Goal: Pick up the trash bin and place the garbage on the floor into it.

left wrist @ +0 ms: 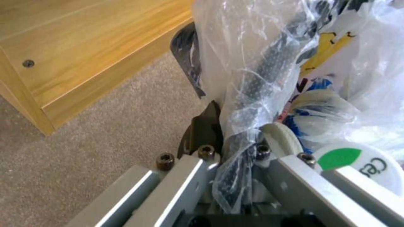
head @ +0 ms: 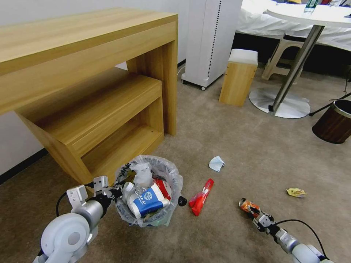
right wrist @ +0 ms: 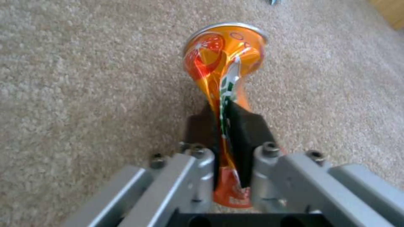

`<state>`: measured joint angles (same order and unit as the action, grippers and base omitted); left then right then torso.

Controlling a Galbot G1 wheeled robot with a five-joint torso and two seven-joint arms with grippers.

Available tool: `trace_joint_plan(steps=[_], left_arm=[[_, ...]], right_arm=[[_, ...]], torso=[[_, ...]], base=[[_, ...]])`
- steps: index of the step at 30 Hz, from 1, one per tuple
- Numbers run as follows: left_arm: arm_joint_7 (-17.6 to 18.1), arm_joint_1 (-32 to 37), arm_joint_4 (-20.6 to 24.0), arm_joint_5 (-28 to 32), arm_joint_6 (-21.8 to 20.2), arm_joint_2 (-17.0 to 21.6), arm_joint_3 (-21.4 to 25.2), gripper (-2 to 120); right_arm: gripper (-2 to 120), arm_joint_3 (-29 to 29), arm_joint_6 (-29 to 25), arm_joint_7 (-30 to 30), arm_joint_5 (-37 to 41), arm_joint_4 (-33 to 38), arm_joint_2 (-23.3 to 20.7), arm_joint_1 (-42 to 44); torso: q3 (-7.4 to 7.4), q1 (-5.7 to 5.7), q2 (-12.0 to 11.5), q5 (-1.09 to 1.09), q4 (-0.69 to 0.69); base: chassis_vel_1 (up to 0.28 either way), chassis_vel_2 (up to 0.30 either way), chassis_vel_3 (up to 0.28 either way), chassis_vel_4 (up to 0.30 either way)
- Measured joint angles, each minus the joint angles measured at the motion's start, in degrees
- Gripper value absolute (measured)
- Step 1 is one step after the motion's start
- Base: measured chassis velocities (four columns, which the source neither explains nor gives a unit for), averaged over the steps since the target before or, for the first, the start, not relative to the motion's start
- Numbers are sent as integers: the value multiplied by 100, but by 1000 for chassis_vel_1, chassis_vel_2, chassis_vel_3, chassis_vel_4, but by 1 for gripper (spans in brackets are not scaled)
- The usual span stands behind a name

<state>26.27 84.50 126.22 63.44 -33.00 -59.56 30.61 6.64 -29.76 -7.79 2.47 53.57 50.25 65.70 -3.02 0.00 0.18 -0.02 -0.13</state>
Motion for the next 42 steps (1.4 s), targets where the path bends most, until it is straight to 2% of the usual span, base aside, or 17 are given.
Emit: trace_joint_plan(steps=[2, 4, 10, 12, 13, 15, 16, 19, 20, 23, 24, 27, 35, 41, 42], left_arm=[[-1, 2, -1, -2, 0, 0, -4, 0], [-3, -1, -12, -3, 0, 1, -5, 0], [-8, 1, -58, -19, 0, 7, -7, 0], [-15, 1, -95, -34, 1, 9, -10, 0], [-15, 1, -95, -34, 1, 9, -10, 0], [-19, -16, -127, -48, -1, 7, -31, 0], [-19, -16, -127, -48, -1, 7, -31, 0], [-24, -27, -173, -82, -6, -10, -59, 0], [-24, -27, -173, -82, -6, -10, -59, 0], [-32, -34, -198, -110, -9, -24, -74, 0], [-32, -34, -198, -110, -9, -24, -74, 0], [-31, -36, -202, -114, -15, -18, -79, 0], [-20, -32, -227, -114, -25, 15, -81, 0], [-11, -41, -228, -110, -31, 13, -88, 0], [0, -61, -227, -106, -36, 13, -105, 0]], right_arm=[[2, 24, -44, -43, 11, -11, 2, -9], [0, 51, -76, -76, 34, -8, 3, -12], [0, 213, -201, -269, 405, 285, -42, 93], [0, 338, -321, -494, 983, 747, -138, 217], [0, 338, -321, -494, 983, 747, -138, 217], [0, 475, -445, -908, 1895, 1443, -256, 294], [0, 475, -445, -908, 1895, 1443, -256, 294], [0, 581, -522, -1737, 2926, 2428, -471, 349], [0, 581, -522, -1737, 2926, 2428, -471, 349], [0, 589, -519, -2747, 3909, 3220, -663, 342], [0, 589, -519, -2747, 3909, 3220, -663, 342], [0, 452, -398, -3157, 4530, 3954, -863, 283], [0, 36, -44, -3286, 5009, 4956, -1338, -60], [0, -326, 190, -3243, 5247, 5229, -1640, -437], [0, -591, 356, -3132, 5355, 5336, -1846, -683]], torso=[[0, 0, 0, 0, 0], [0, 0, 0, 0, 0], [0, 0, 0, 5, 0], [0, 0, 0, 2, -1], [0, 0, 0, 2, -1], [0, 0, 0, 2, 1], [0, 0, 0, 2, 1], [0, 0, 0, 1, 1], [0, 0, 0, 1, 1], [0, 0, 0, 2, 1], [0, 0, 0, 2, 1], [0, 0, 0, 1, 0], [0, 0, 0, 1, 0], [0, 0, 0, 2, 1], [0, 0, 0, 1, 2]], base=[[0, 0, 0, 0], [0, 0, 0, 0], [0, 0, 0, 0], [0, 0, 0, 0], [0, 0, 0, 0], [0, 0, 0, 0], [0, 0, 0, 0], [0, 0, 0, 0], [0, 0, 0, 0], [0, 0, 0, 0], [0, 0, 0, 0], [0, 0, 0, 0], [0, 0, 0, 0], [0, 0, 0, 0], [0, 0, 0, 0]])
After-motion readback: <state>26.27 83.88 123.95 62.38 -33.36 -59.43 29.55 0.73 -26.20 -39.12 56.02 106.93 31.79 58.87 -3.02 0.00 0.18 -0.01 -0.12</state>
